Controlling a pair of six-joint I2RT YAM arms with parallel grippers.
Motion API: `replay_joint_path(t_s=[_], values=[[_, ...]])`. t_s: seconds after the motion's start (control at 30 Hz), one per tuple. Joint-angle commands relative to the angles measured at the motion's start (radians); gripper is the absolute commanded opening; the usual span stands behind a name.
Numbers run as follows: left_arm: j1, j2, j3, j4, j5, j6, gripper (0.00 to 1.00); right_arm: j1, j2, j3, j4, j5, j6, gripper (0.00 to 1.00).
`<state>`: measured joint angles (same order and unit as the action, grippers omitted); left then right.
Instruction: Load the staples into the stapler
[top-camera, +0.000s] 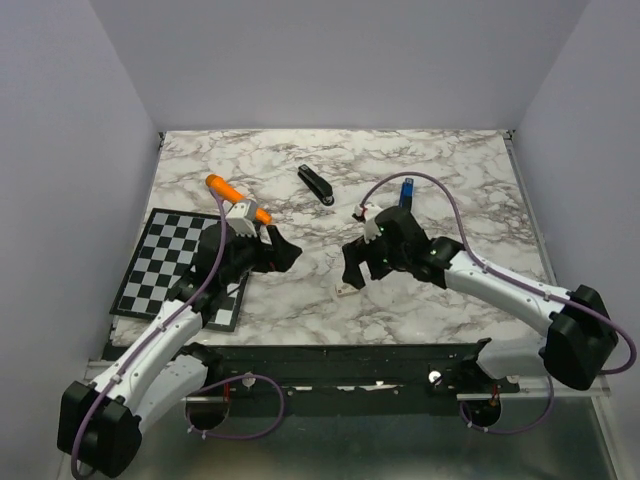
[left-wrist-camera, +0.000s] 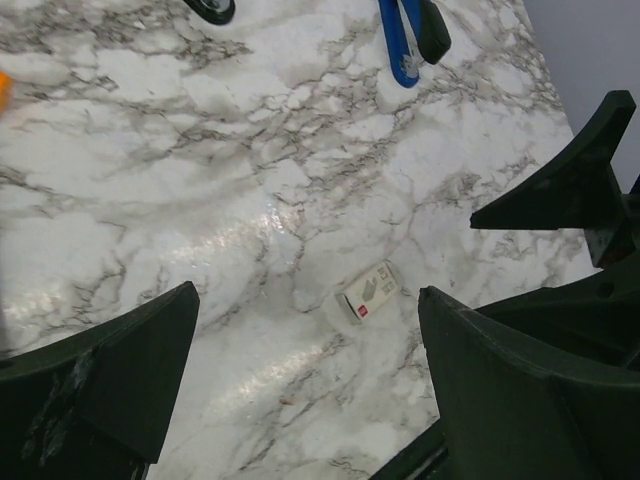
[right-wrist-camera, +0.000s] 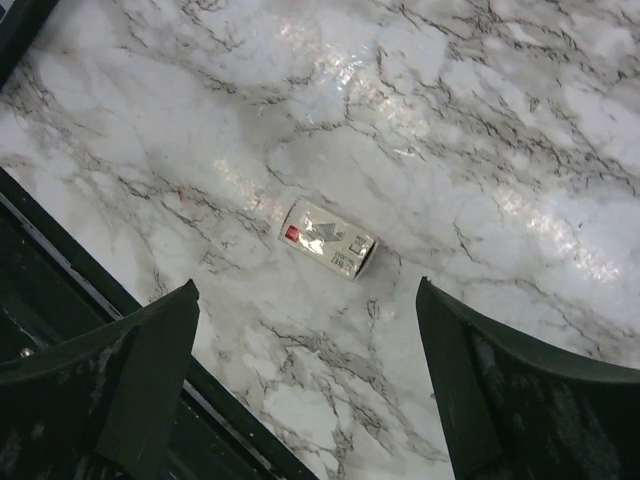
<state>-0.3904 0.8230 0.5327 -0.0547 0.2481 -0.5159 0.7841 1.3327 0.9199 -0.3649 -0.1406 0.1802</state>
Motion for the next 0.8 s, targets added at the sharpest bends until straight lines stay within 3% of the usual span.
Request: replay_joint_path(t_s=[0.0,0.43,0.77], values=[[-0.094,0.059,-0.019,0.050,-0.077,-0.219,0.99,-0.017,-0.078,-0.099,0.076,0.035,0.168,1.00],[-0.341,0.318,0.036,0.018,-0.269,-0.435,0.86,-0.183,-0.132,-0.349,0.297,-0.181,0.399,1.00],[-0.424,0.542,0.160,0.001,-0.250,-0.452,0.63,-0.267,-0.064,-0.411,0.463,-0.310,0.467,0.91]])
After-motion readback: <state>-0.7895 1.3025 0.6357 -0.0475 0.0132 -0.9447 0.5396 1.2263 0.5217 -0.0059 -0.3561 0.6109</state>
